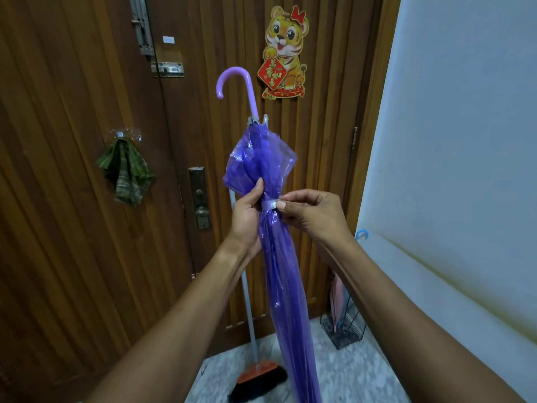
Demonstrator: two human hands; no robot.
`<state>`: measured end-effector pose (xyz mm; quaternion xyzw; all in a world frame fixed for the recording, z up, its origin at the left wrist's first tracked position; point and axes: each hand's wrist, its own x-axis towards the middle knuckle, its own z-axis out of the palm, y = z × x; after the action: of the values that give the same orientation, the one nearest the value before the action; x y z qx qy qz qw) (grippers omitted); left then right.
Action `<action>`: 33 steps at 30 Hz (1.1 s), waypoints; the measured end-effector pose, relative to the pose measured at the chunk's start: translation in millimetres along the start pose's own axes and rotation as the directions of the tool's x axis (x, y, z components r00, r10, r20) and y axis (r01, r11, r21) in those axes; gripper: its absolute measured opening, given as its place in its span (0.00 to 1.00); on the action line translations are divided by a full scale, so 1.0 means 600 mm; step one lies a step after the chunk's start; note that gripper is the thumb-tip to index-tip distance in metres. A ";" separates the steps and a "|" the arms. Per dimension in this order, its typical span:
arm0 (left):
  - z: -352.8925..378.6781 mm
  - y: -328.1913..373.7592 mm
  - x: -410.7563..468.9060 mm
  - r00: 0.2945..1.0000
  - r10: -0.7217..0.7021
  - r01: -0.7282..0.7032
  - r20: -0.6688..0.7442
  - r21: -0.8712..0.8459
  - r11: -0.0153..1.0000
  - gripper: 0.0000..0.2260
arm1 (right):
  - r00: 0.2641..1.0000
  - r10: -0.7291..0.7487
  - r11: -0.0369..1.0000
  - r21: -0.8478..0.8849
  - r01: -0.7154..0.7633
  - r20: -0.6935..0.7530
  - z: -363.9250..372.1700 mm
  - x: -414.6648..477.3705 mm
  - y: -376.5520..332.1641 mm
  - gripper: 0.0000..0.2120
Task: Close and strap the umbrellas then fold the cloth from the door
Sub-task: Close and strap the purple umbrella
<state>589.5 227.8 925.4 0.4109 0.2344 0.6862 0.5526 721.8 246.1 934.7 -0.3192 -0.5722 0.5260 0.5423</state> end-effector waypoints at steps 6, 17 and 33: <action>-0.015 -0.008 0.016 1.000 -0.022 0.021 0.017 0.058 0.998 0.15 | 0.996 0.021 1.000 -0.002 -0.020 0.084 -0.010 0.013 0.011 0.08; -0.039 -0.035 0.067 0.996 -0.052 0.052 0.077 0.005 0.999 0.14 | 0.983 -0.134 0.968 -0.195 0.157 0.128 -0.026 0.052 0.034 0.08; 0.019 -0.170 0.258 0.998 -0.055 0.051 0.036 0.114 0.992 0.15 | 0.971 -0.231 0.857 -0.459 0.234 0.064 -0.169 0.208 0.072 0.03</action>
<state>648.6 402.2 900.0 0.4485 0.2729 0.6487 0.5509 784.0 399.4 914.8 -0.3663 -0.7172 0.3057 0.5079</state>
